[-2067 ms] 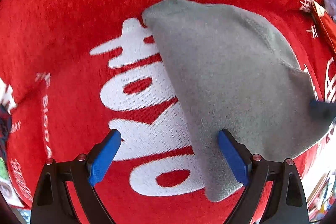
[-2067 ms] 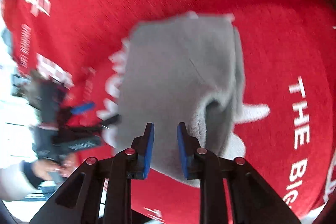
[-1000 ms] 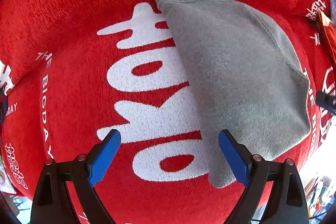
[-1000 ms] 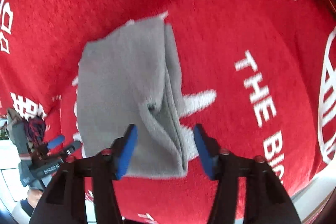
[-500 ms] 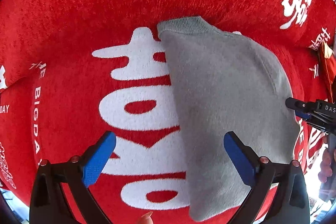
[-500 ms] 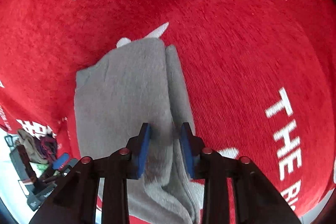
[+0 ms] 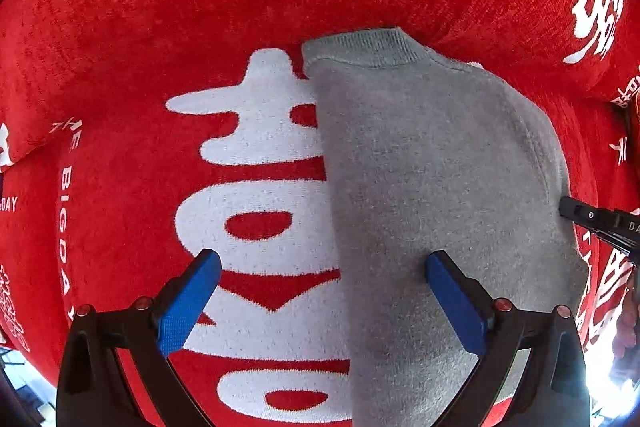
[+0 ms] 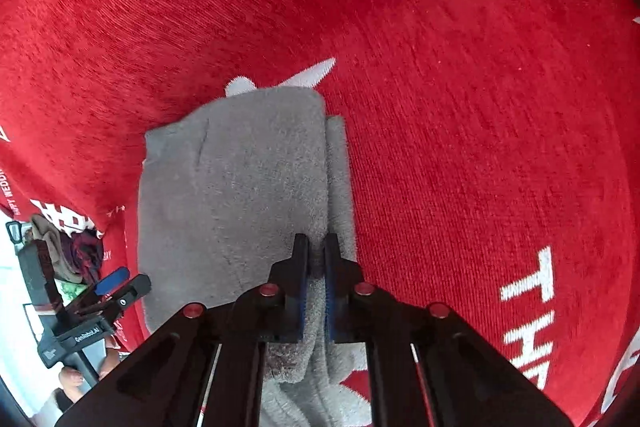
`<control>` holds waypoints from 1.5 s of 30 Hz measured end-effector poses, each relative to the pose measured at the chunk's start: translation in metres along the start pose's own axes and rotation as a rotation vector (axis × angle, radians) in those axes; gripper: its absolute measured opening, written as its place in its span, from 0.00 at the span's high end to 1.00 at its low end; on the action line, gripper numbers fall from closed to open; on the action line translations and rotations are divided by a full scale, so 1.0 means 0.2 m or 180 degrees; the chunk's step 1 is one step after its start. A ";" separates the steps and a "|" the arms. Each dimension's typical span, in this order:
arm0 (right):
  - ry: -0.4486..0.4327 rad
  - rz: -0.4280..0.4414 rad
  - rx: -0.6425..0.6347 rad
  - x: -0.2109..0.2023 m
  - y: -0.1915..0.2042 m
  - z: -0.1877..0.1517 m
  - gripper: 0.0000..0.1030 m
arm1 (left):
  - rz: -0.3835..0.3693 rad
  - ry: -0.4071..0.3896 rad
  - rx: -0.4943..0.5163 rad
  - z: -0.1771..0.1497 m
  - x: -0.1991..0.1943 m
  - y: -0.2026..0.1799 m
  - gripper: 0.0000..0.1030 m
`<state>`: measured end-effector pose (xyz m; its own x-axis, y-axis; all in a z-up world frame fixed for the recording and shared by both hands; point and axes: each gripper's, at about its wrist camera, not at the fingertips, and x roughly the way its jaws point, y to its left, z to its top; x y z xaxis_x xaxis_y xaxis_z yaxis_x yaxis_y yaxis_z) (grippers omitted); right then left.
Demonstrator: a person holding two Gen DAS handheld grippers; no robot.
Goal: Fold small clothes
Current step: 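Press the folded sweater edge with the right tool, then open it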
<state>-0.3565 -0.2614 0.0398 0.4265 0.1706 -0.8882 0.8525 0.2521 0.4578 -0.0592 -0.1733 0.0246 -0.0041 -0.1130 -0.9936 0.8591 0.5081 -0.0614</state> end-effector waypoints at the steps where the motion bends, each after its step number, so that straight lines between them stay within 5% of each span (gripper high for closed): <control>1: -0.0002 -0.0034 -0.0055 0.00 0.01 0.00 0.92 | -0.0018 0.0003 -0.0019 0.00 0.00 0.00 0.00; 12: 0.0096 -0.0175 -0.0290 0.01 0.10 0.00 0.89 | -0.0069 0.0077 -0.0142 0.01 0.04 0.04 0.00; 19: 0.0118 -0.0174 -0.0120 0.01 0.03 -0.01 0.59 | -0.0080 0.0114 -0.0127 0.10 0.07 0.04 0.00; 35: 0.0026 -0.0067 -0.0144 -0.06 0.01 -0.03 0.58 | -0.0494 0.0095 -0.0203 0.20 0.09 0.01 0.00; 38: -0.0026 -0.0050 -0.0141 -0.11 -0.02 -0.03 0.58 | -0.0797 0.0133 -0.0334 0.18 0.08 0.07 0.00; 42: -0.0104 0.0108 -0.0040 -0.15 -0.05 -0.05 0.58 | -0.1570 0.0179 -0.0644 0.22 0.04 0.18 0.00; 45: -0.0121 0.0192 0.0035 -0.17 -0.07 -0.06 0.58 | -0.1772 0.0147 -0.0745 0.25 -0.01 0.21 0.00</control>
<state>-0.3870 -0.2590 0.0628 0.4883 0.1487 -0.8599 0.8281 0.2320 0.5103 0.0032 -0.1946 0.0283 -0.4473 -0.3814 -0.8090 0.5862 0.5582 -0.5872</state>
